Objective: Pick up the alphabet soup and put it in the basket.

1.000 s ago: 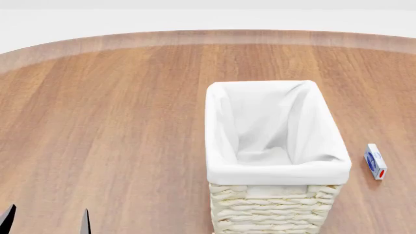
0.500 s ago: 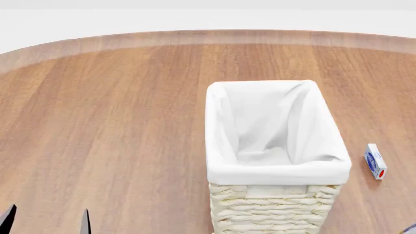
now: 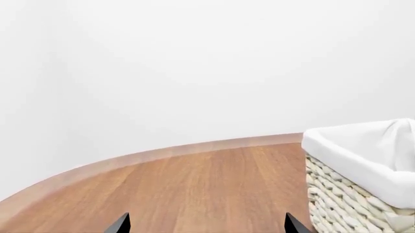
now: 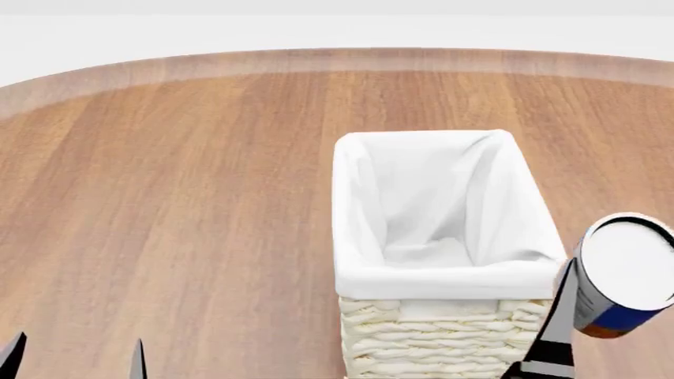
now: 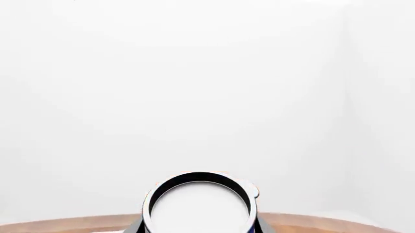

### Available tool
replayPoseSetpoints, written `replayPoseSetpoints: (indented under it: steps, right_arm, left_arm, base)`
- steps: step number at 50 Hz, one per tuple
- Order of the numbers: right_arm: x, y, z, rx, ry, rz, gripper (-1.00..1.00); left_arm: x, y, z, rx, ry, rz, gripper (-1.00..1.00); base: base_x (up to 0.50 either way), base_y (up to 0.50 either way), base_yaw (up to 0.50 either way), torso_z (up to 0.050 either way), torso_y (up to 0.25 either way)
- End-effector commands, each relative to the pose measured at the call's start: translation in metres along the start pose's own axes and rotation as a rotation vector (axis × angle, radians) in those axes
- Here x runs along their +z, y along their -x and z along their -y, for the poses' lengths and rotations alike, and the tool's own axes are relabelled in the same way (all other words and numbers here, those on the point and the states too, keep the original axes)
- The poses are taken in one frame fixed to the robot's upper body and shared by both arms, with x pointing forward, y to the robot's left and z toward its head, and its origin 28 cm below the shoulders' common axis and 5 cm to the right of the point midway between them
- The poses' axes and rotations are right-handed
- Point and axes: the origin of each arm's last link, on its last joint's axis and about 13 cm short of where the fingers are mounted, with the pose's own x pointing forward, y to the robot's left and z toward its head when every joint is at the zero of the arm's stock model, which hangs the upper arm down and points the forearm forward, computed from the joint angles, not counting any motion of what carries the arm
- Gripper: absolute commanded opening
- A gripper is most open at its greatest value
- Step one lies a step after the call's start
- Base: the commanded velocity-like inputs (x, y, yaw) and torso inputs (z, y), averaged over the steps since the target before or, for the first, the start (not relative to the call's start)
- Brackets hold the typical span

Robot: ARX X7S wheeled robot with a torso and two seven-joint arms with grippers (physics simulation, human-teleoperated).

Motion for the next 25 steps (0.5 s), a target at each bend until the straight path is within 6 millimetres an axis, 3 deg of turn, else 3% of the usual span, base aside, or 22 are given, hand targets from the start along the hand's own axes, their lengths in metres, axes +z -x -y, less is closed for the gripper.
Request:
replayPoseSetpoints:
  steps: [1,25]
  right_arm:
    - [0.007,-0.030,-0.013,0.057,0.047,0.036,-1.00]
    - [-0.002,-0.100,-0.038,0.143,0.033,0.029,-1.00]
  left_arm:
    - [0.000,0.000,0.000,-0.003,0.002,-0.002,1.00]
    - [-0.001,0.000,-0.001,0.004,0.005,-0.001,1.00]
  base:
    - [0.00,0.00,0.00,0.000,0.000]
    - [0.00,0.00,0.00,0.000,0.000]
